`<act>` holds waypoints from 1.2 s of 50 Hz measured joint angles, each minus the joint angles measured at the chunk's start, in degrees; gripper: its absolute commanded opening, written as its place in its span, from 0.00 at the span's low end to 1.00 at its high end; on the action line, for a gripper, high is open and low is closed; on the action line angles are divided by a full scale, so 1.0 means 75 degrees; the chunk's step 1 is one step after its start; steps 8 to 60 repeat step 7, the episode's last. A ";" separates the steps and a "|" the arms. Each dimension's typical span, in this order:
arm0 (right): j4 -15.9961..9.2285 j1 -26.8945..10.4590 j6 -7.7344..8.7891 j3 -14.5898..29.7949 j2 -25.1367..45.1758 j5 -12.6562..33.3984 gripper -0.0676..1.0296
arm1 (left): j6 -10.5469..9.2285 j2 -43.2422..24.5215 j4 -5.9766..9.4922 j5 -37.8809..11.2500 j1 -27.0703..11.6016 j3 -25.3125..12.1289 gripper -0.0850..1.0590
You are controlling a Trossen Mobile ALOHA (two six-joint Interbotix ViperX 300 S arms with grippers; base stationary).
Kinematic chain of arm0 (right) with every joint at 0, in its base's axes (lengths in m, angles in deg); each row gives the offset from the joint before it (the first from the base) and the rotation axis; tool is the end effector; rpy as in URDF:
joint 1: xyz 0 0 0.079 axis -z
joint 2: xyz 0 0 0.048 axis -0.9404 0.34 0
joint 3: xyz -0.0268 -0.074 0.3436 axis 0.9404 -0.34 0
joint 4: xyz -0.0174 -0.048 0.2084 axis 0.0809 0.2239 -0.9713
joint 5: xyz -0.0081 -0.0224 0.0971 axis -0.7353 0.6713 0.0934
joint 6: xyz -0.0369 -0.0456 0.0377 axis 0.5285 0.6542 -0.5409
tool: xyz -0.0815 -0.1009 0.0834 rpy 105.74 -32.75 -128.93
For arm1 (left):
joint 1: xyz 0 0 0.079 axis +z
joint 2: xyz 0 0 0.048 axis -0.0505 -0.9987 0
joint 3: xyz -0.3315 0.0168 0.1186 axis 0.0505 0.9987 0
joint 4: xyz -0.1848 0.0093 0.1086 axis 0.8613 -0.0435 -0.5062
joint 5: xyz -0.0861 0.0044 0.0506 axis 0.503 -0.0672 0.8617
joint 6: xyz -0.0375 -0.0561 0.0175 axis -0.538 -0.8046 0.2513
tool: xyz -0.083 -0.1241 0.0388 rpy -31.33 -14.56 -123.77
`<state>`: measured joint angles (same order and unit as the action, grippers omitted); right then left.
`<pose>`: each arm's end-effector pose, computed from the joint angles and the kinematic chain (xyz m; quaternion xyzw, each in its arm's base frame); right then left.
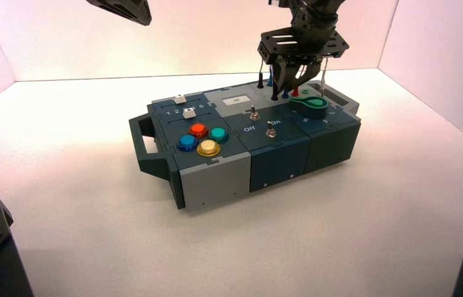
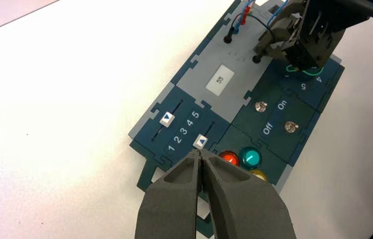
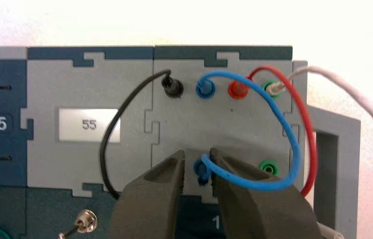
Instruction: Insert the blue wire.
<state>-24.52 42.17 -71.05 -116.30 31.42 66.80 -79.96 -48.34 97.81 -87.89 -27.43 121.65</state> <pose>0.3773 0.2027 0.0378 -0.0980 0.5393 0.1851 0.8157 0.2494 -0.1701 0.1693 0.0725 0.4320 -0.2648 0.8591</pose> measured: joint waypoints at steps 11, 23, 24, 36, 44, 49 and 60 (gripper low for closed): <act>0.0082 0.0000 0.0000 0.0012 0.0000 0.0000 0.44 | 0.0000 0.0023 0.0000 0.0035 0.0000 0.0000 0.05; 0.0082 0.0000 0.0000 0.0012 0.0000 0.0000 0.44 | 0.0000 0.0023 0.0000 0.0035 0.0000 0.0000 0.05; 0.0082 0.0000 0.0000 0.0012 0.0000 0.0000 0.44 | 0.0000 0.0023 0.0000 0.0035 0.0000 0.0000 0.05; 0.0082 0.0000 0.0000 0.0012 0.0000 0.0000 0.44 | 0.0000 0.0023 0.0000 0.0035 0.0000 0.0000 0.05; 0.0082 0.0000 0.0000 0.0012 0.0000 0.0000 0.44 | 0.0000 0.0023 0.0000 0.0035 0.0000 0.0000 0.05; 0.0082 0.0000 0.0000 0.0012 0.0000 0.0000 0.44 | 0.0000 0.0023 0.0000 0.0035 0.0000 0.0000 0.05; 0.0082 0.0000 0.0000 0.0012 0.0000 0.0000 0.44 | 0.0000 0.0023 0.0000 0.0035 0.0000 0.0000 0.05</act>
